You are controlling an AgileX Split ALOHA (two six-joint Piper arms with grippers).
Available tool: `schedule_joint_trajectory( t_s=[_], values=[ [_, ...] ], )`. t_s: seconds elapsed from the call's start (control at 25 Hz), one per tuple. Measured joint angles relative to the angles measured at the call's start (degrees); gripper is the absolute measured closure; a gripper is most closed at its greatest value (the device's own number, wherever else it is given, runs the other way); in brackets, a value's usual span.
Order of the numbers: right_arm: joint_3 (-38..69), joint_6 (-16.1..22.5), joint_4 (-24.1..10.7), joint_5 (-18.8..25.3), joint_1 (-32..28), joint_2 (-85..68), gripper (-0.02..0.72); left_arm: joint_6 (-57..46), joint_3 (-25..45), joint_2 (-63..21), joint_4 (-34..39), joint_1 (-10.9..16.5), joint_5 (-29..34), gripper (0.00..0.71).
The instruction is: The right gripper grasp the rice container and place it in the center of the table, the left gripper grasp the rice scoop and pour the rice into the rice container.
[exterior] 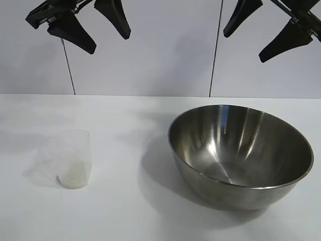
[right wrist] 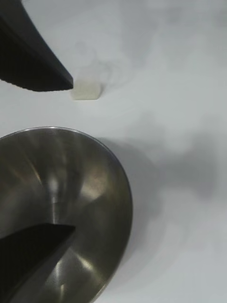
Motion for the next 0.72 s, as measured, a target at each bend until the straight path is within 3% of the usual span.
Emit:
schedule_joint_trajectory(
  t_s=[0.12,0.4,0.72],
  values=[
    [0.08,0.15,-4.86,4.01,0.0,1.01,0.167,0.0,0.0,0.0,0.0,0.0,-1.54,0.21],
    [4.55,2.35,-15.91,4.29,0.0,1.45,0.167,0.0,0.0,0.0,-0.03,0.0,-3.49,0.21],
    [15.25,2.47,-17.67,-3.58,0.0,1.45,0.167,0.0,0.0,0.0,-0.1,0.0,-3.5,0.21]
  ],
)
